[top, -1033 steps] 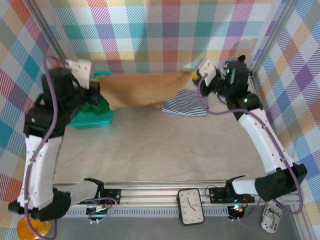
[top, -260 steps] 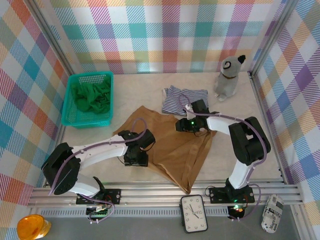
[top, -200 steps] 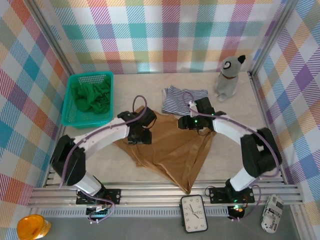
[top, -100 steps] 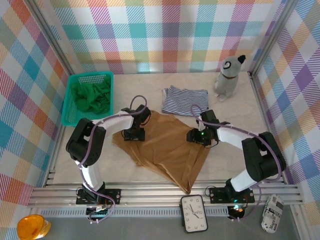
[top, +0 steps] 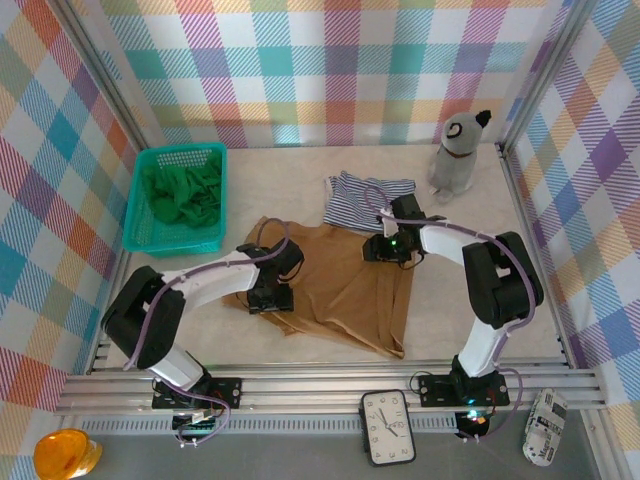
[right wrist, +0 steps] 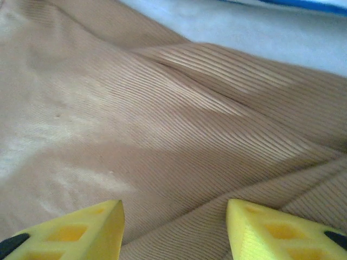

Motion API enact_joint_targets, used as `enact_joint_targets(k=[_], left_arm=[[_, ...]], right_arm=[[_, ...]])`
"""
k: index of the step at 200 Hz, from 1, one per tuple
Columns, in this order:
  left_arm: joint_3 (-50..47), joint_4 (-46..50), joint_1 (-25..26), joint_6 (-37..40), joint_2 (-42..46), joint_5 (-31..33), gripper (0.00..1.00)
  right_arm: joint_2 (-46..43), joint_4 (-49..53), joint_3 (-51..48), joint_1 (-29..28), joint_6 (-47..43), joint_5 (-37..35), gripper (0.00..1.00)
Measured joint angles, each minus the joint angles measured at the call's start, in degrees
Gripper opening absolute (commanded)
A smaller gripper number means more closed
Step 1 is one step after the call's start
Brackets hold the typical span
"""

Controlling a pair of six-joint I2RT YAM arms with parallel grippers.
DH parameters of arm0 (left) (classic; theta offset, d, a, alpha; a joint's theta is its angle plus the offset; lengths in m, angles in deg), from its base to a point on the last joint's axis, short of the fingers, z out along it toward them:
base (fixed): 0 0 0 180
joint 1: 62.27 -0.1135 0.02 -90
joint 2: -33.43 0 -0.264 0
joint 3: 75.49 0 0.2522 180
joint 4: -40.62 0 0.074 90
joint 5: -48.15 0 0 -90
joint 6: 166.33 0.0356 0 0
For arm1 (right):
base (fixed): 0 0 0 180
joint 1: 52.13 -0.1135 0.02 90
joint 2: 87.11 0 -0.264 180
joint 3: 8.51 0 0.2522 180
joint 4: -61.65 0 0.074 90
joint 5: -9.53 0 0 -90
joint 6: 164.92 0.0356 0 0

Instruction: Fold and stack the tank tops

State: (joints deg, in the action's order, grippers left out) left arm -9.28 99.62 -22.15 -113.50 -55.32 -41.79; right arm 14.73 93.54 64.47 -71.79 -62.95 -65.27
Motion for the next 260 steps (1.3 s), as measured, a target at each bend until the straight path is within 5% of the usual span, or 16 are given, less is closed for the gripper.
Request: enact_joint_targets(k=[45,85,141,206,260], left_arm=[[1.3,5.1,0.0,-1.0,4.2,1.0,0.57],[5.8,6.1,-10.6,5.0,3.5,3.6,0.57],[9.2,2.4,-14.9,10.7,-8.7,3.4,0.57],[7.9,0.0,-15.8,12.6,-11.5,2.3,0.56],[5.4,-2.0,-17.1,14.1,-9.6,1.5,0.56]], right_arm=[[-4.6,5.6,2.3,0.5,-3.5,-5.2,0.48],[-17.1,6.3,-5.3,-4.8,5.3,-10.5,0.35],[-10.3,7.0,-8.6,-10.8,14.3,-17.1,0.32],[-10.8,6.2,-11.8,-9.9,15.5,-23.9,0.26],[-14.6,7.0,-15.4,-1.3,16.5,-24.7,0.25]])
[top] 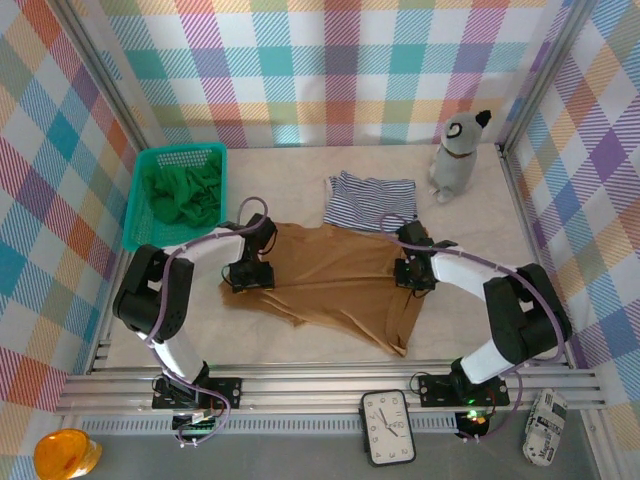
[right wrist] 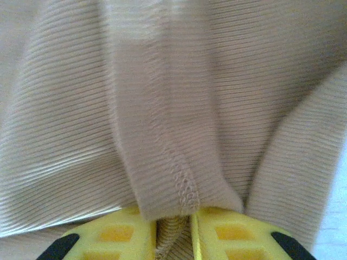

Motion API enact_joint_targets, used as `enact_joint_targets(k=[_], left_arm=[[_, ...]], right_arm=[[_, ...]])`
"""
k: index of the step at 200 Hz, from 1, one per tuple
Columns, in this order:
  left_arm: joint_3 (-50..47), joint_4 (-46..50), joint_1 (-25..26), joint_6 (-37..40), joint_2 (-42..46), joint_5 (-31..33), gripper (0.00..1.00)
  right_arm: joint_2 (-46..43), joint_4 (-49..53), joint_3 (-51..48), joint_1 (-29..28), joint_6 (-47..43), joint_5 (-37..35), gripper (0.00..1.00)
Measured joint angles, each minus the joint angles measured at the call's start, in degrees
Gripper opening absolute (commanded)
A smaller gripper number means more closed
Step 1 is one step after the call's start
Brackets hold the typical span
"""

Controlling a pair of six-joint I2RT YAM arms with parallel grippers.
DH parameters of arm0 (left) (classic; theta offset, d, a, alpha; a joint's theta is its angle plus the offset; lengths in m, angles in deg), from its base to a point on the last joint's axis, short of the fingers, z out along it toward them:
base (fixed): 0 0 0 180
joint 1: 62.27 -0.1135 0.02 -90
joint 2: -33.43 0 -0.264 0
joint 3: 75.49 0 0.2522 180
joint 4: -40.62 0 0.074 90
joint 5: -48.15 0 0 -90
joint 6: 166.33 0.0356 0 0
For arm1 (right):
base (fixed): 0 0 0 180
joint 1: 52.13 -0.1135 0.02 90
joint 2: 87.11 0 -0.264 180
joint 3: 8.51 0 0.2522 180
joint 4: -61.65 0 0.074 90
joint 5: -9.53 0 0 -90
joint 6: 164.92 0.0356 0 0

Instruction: Fold and stack the tank tops

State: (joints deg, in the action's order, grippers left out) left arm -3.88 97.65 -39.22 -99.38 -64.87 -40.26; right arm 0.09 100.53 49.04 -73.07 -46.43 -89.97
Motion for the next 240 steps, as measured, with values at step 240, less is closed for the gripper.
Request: enact_joint_targets(k=[240], left_arm=[[-6.3,4.2,1.0,-1.1,5.7,-3.1,0.56]], right_arm=[[-5.8,5.5,-3.4,-12.2,15.6,8.5,0.29]])
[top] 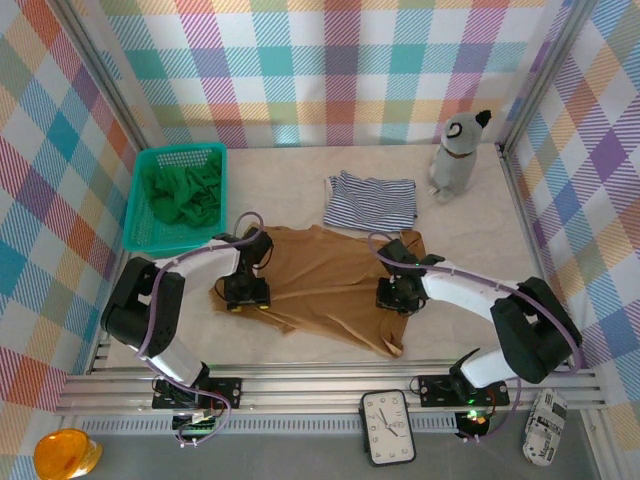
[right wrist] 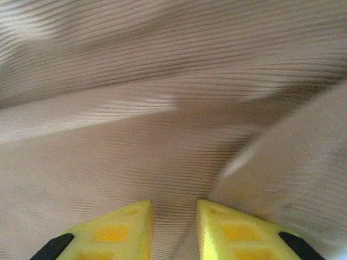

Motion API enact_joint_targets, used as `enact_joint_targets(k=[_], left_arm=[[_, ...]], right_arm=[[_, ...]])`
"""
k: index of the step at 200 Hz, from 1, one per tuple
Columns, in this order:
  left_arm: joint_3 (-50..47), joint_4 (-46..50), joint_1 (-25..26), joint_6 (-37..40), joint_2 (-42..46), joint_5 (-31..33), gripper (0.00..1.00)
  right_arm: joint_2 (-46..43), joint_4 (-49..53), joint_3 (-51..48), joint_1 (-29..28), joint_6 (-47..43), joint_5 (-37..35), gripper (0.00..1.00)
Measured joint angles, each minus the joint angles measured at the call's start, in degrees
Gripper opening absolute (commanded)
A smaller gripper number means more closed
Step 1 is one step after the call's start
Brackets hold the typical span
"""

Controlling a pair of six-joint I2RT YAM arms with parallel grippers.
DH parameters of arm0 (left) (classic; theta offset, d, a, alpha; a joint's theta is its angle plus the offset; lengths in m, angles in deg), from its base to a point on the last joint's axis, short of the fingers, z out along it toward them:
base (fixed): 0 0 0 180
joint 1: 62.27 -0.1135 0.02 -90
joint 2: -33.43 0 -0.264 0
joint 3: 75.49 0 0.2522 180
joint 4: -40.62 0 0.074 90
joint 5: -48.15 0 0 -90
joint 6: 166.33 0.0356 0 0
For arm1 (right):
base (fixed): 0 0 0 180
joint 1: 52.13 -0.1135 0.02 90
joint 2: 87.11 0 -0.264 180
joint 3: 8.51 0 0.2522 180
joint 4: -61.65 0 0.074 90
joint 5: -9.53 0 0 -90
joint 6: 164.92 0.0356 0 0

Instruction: Fold and stack the tank tops

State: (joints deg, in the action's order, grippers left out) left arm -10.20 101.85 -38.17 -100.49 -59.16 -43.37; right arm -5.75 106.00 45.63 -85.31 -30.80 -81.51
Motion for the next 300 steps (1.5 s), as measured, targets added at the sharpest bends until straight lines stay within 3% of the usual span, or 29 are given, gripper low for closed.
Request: enact_joint_targets(k=[55,78,113,143,173,213,248,300], left_arm=[[0.0,0.0,-2.9,1.8,0.1,0.1,0.56],[0.0,0.4,-2.9,2.0,0.7,0.0,0.56],[0.5,3.1,-2.9,1.6,6.0,0.0,0.56],[-0.2,4.7,-1.3,-1.7,13.7,-1.3,0.56],[-4.7,4.1,5.7,-8.4,20.0,-3.5,0.55],[-10.3,-2.2,14.8,-18.5,20.0,-4.4,0.51],[-14.0,-7.9,17.1,-24.7,19.7,-4.3,0.50],[-14.6,-14.4,17.8,-27.3,16.9,-4.5,0.44]], right_arm=[[-10.5,7.4,-7.2,13.9,5.6,-1.5,0.28],[-13.1,9.7,-7.0,15.4,4.3,-2.2,0.34],[-15.1,11.3,0.0,6.4,0.5,-1.1,0.48],[-10.4,13.8,6.1,-4.5,0.2,-1.3,0.49],[-6.8,18.7,9.4,-9.2,-0.1,-1.6,0.50],[-5.0,24.5,10.4,-12.8,-3.5,-5.6,0.50],[-5.2,24.5,9.3,-19.5,-6.6,-8.7,0.51],[-5.9,22.7,4.8,-27.9,-7.8,-11.0,0.50]])
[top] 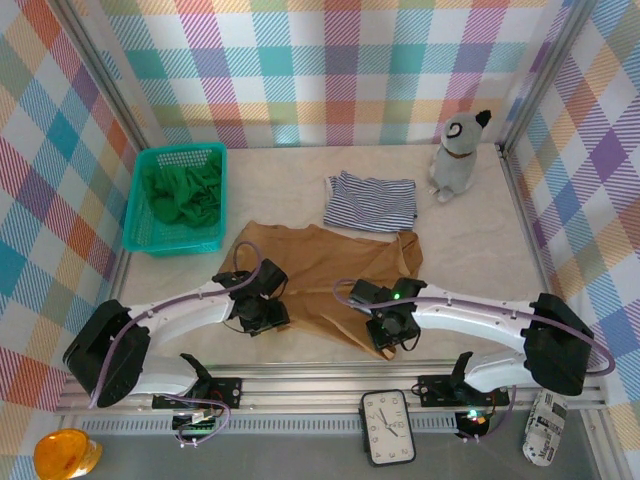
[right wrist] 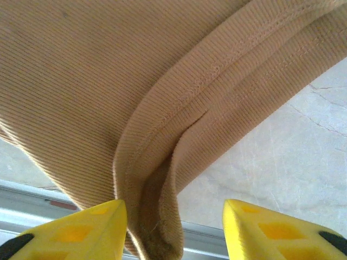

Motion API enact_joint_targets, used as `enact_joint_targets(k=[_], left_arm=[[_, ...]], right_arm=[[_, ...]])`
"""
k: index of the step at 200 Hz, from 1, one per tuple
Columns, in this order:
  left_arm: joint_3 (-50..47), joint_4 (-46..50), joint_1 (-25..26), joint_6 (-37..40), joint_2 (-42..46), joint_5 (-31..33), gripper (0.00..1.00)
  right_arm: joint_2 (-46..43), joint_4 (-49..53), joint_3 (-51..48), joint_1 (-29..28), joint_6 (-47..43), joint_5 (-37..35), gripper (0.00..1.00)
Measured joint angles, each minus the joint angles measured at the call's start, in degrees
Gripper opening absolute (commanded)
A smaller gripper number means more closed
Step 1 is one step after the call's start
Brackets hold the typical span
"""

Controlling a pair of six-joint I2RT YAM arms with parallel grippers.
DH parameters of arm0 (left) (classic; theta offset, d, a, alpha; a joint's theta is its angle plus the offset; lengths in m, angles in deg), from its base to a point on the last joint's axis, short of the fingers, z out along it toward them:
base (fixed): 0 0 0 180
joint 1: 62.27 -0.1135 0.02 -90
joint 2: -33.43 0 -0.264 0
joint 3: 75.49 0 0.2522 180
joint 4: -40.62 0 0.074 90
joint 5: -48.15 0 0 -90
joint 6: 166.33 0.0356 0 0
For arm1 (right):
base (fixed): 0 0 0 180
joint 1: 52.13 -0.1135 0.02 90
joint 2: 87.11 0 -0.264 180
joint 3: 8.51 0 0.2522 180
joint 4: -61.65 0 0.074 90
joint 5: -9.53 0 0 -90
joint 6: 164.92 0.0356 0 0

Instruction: Fold and stack the tank tops

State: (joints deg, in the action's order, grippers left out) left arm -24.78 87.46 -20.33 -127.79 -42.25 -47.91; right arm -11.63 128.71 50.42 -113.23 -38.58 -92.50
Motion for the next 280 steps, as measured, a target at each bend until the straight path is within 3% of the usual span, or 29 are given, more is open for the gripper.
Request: enact_joint_targets(k=[66,106,117,154,183,209,235,280], left_arm=[[0.0,-0.8,0.4,0.1,-2.1,0.0,0.22],[0.2,-0.7,0.4,0.3,-1.9,-0.1,0.15],[0.3,-0.2,0.4,0.3,-1.7,-0.1,0.10],[0.4,0.1,0.4,1.4,-1.6,0.0,0.07],[0.5,0.4,0.4,1.7,-1.6,0.1,0.02],[0.5,1.0,0.4,1.8,-1.5,0.1,0.00],[0.9,2.5,0.4,2.1,-1.0,0.5,0.00],[5.0,9.1,0.4,3.8,1.5,3.3,0.00]], right_arm=[[0.0,-1.9,-0.8,-9.4,-2.8,-4.5,0.46],[2.4,-1.0,-0.4,-11.4,-2.3,-5.0,0.45],[1.4,-0.7,-0.4,-12.2,-2.1,-4.9,0.44],[-3.3,-0.7,-0.2,-12.9,-1.2,-3.9,0.44],[0.8,-0.7,-0.1,-13.0,-1.3,-3.3,0.42],[6.6,-0.6,-0.1,-13.1,-1.4,-3.2,0.33],[7.3,-0.6,-0.1,-13.1,-1.1,-2.9,0.12],[-1.4,1.7,0.0,-6.9,0.4,-3.9,0.02]])
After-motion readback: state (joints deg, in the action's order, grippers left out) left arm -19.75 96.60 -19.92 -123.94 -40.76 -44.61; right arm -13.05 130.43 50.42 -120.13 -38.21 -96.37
